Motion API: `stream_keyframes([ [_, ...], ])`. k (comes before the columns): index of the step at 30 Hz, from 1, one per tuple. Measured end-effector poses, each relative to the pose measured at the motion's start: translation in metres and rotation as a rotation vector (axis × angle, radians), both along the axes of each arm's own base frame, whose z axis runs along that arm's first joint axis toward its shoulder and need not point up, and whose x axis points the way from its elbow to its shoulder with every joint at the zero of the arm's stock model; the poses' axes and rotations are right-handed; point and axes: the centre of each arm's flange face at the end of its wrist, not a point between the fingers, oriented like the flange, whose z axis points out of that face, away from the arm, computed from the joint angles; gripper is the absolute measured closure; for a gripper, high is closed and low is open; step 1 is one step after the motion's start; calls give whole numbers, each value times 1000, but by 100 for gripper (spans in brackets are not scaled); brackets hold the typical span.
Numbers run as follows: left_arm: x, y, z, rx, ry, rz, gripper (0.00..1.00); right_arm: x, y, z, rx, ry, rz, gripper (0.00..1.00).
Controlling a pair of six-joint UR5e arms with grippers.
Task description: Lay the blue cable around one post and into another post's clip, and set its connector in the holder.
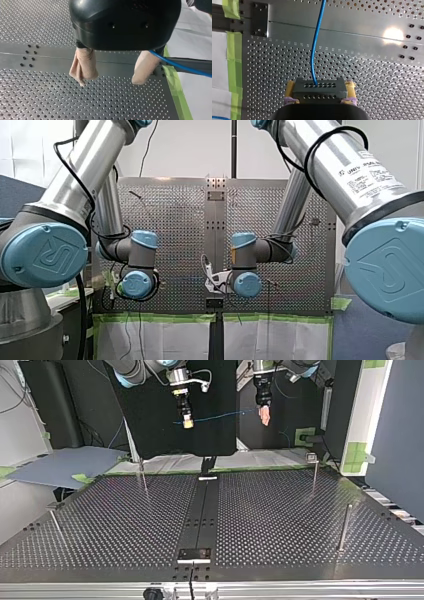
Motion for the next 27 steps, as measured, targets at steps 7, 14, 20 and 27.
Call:
stream_keyframes([
  [7,9,-3,17,-11,-25,9,0,16,0,31,-49,12,-15,100],
  [14,15,2,38,-37,-37,52,0,15,-7,69,-69,9,-76,100],
  [20,30,3,65,-68,-76,106,0,18,-17,112,-96,-12,-105,100],
  [27,53,2,105,-149,-144,174,0,21,-22,164,-125,-42,-119,100],
])
